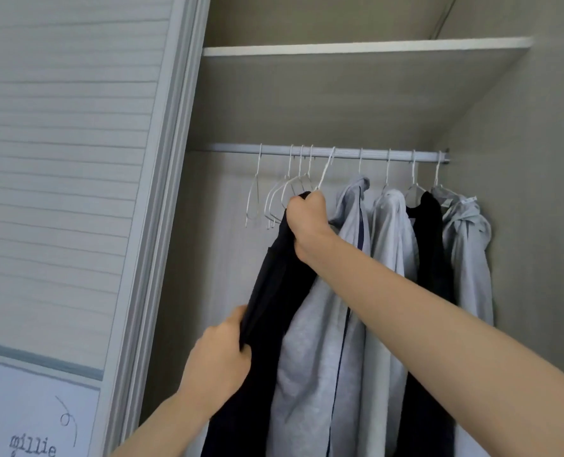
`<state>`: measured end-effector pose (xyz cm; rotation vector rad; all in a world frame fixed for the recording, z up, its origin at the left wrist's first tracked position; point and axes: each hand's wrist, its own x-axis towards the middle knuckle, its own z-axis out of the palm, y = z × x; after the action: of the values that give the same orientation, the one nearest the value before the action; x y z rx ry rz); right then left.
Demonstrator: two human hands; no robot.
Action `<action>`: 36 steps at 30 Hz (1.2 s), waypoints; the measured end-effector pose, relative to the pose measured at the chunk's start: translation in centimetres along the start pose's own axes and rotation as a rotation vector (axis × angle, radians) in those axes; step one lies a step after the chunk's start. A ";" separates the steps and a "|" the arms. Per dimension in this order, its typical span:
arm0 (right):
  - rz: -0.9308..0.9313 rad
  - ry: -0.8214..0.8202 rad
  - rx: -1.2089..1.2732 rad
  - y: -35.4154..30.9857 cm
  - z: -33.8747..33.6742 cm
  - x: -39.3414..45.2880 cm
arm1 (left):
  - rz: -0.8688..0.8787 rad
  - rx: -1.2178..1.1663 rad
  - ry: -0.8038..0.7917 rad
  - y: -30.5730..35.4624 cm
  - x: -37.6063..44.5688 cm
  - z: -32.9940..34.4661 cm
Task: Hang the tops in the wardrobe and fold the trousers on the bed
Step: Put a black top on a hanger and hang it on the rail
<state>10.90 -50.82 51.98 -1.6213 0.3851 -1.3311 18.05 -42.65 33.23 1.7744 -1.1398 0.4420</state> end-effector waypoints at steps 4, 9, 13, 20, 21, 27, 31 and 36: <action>-0.135 0.075 -0.195 0.0 -0.4 3.3 | 0.047 0.032 0.110 -1.4 2.4 0.2; -0.233 0.144 -0.430 -0.3 -0.7 8.1 | 0.121 0.057 0.136 -2.1 6.8 1.8; -0.215 0.197 -0.522 -0.2 -1.4 12.0 | 0.152 0.014 0.076 -1.3 10.2 4.7; -0.226 0.281 -0.760 2.3 -2.5 17.3 | 0.223 -0.068 -0.047 0.0 14.4 11.0; -0.217 0.279 -0.812 2.5 -2.5 17.8 | 0.223 -0.073 -0.061 0.0 14.9 11.7; -0.152 0.266 -1.096 3.7 -2.6 19.9 | 0.226 -0.146 -0.117 0.0 16.2 15.0; -0.180 0.276 -1.196 4.8 -3.3 19.8 | 0.241 -0.184 -0.124 -0.6 15.8 15.6; -0.245 0.245 -1.308 5.5 -3.9 18.2 | 0.231 -0.228 -0.107 -1.3 14.9 15.4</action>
<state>15.65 -68.77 57.65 -2.5876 1.4612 -1.5538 23.80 -63.21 35.55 1.4895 -1.4201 0.3409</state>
